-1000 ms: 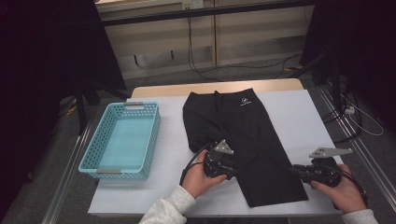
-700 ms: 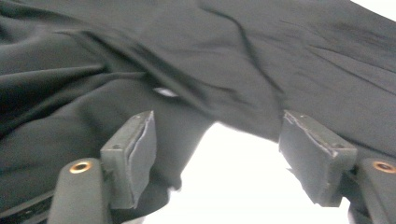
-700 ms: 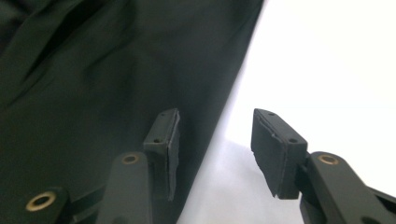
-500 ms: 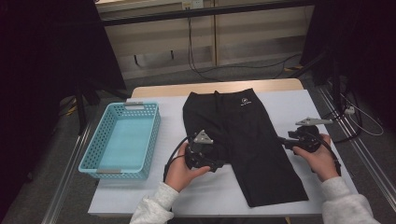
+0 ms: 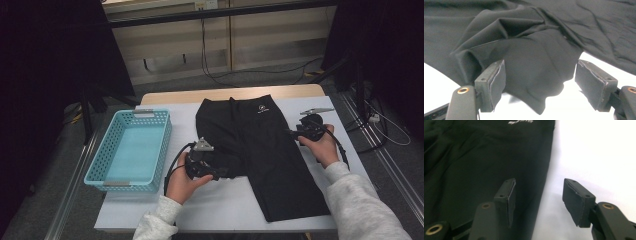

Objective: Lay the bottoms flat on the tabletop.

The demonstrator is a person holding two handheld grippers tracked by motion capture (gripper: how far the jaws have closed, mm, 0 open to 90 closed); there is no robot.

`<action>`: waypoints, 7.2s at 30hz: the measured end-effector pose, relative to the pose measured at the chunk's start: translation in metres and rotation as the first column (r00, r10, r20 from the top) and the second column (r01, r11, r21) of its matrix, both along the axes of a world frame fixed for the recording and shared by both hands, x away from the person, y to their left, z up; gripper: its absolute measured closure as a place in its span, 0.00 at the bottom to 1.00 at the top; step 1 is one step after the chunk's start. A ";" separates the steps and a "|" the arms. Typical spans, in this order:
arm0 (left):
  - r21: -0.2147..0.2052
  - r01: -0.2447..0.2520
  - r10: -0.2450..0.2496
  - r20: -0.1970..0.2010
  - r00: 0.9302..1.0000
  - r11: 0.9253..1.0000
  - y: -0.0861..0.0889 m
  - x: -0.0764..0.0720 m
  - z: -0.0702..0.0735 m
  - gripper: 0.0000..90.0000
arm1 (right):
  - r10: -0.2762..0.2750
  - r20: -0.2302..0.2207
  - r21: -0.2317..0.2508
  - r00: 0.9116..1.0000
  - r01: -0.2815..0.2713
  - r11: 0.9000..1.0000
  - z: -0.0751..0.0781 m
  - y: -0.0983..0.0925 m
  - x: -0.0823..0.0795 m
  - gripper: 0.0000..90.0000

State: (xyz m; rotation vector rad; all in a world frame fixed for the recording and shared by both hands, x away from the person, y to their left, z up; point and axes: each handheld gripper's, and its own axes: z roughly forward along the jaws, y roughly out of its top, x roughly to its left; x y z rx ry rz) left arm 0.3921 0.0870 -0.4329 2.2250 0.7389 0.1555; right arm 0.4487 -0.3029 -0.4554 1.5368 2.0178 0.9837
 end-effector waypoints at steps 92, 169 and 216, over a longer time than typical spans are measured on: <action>-0.010 0.024 -0.024 0.022 0.999 1.000 -0.008 0.006 0.008 0.27 | 0.026 -0.129 0.126 0.991 -0.010 0.992 -0.001 -0.047 -0.119 0.93; 0.007 -0.019 0.020 -0.054 0.998 1.000 0.009 0.007 0.014 0.98 | 0.339 0.045 0.030 0.940 -0.341 0.940 0.012 0.071 -0.113 0.28; -0.043 -0.056 0.058 0.048 0.997 0.998 0.019 0.002 0.026 0.30 | 0.400 0.048 0.008 0.915 -0.400 0.916 0.013 0.100 -0.107 0.31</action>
